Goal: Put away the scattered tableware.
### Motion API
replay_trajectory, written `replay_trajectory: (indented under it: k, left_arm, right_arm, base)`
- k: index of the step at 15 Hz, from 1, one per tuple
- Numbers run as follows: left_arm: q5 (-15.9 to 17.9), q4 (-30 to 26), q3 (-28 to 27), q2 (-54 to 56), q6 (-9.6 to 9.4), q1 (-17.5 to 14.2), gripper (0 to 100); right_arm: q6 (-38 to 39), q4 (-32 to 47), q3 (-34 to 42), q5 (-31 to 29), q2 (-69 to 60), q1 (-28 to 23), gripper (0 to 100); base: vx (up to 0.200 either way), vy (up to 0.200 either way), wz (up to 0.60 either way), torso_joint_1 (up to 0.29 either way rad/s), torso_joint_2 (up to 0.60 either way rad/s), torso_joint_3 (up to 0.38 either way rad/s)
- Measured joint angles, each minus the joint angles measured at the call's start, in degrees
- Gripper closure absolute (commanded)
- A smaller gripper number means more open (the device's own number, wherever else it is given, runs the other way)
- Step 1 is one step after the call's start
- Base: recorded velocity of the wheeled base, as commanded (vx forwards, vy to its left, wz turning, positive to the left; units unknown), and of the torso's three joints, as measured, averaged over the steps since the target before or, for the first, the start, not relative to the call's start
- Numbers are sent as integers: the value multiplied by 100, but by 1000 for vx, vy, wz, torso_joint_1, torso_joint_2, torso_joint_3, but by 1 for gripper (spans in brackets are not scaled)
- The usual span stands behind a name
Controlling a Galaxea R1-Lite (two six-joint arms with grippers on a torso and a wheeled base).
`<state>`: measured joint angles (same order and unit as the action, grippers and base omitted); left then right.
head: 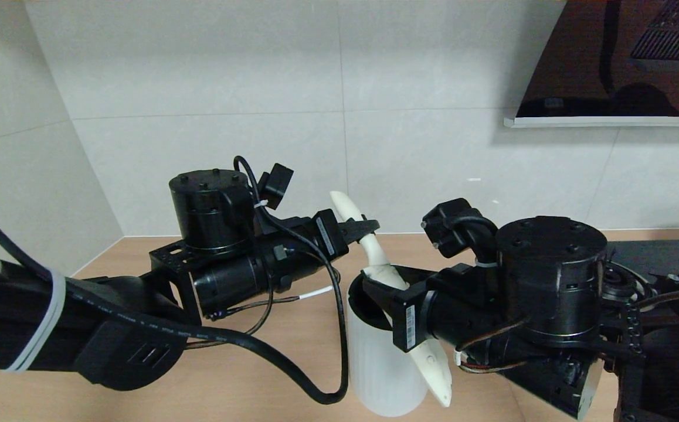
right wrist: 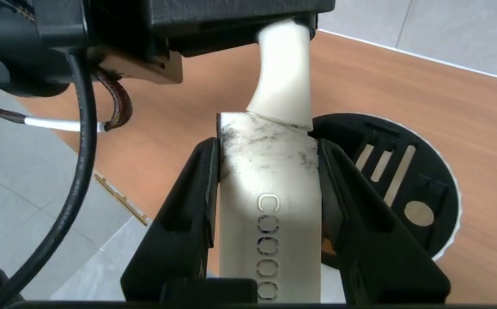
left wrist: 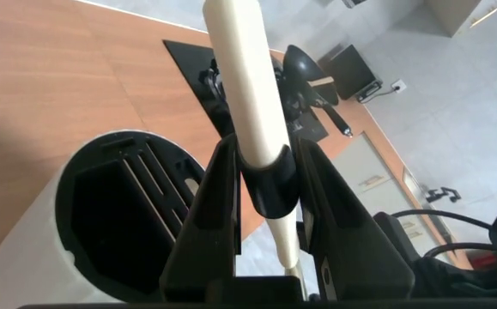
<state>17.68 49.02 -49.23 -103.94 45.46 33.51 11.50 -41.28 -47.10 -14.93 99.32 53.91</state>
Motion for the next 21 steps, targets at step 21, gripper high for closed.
replay_trajectory:
  k: [21]
  left_arm:
    - [-3340,-3717,-2216,1281,-1941,496,100]
  right_arm:
    - [-208,650,-127,213,-930,-2061,0]
  base:
    - [0,0,0,0,0,0]
